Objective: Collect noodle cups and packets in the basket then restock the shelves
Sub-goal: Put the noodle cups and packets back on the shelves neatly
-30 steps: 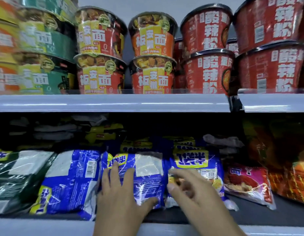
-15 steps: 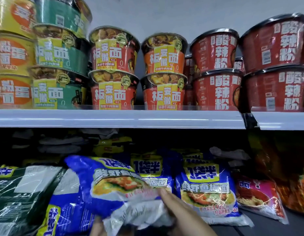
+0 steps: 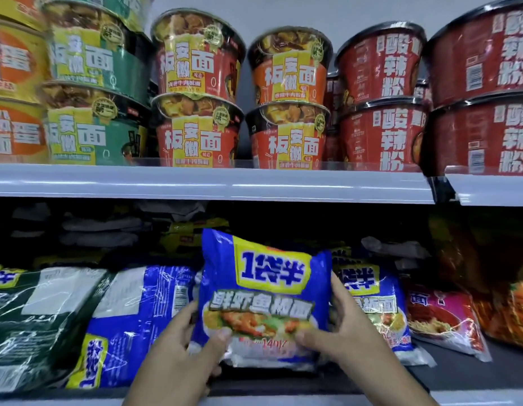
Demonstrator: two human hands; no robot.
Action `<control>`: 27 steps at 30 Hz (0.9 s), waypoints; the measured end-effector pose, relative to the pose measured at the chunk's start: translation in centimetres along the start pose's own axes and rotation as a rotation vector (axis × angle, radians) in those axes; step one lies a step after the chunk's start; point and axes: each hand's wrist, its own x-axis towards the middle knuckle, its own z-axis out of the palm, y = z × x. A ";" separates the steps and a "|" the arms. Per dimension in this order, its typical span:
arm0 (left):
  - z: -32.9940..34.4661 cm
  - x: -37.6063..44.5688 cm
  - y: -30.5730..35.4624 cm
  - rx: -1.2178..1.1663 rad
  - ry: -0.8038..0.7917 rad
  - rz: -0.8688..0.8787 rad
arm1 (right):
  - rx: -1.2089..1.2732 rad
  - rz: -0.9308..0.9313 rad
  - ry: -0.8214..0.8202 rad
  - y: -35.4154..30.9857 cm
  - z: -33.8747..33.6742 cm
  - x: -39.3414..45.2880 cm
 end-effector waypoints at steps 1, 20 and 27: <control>0.0 0.5 -0.9 0.132 0.055 0.070 | -0.008 0.001 0.010 -0.2 -0.2 0.2; 2.8 6.6 -2.0 1.337 -0.182 0.807 | -0.718 0.105 0.117 -1.6 -2.2 8.8; 1.9 6.8 -2.3 1.398 -0.195 0.856 | -0.809 -0.009 0.198 -1.8 -2.5 7.8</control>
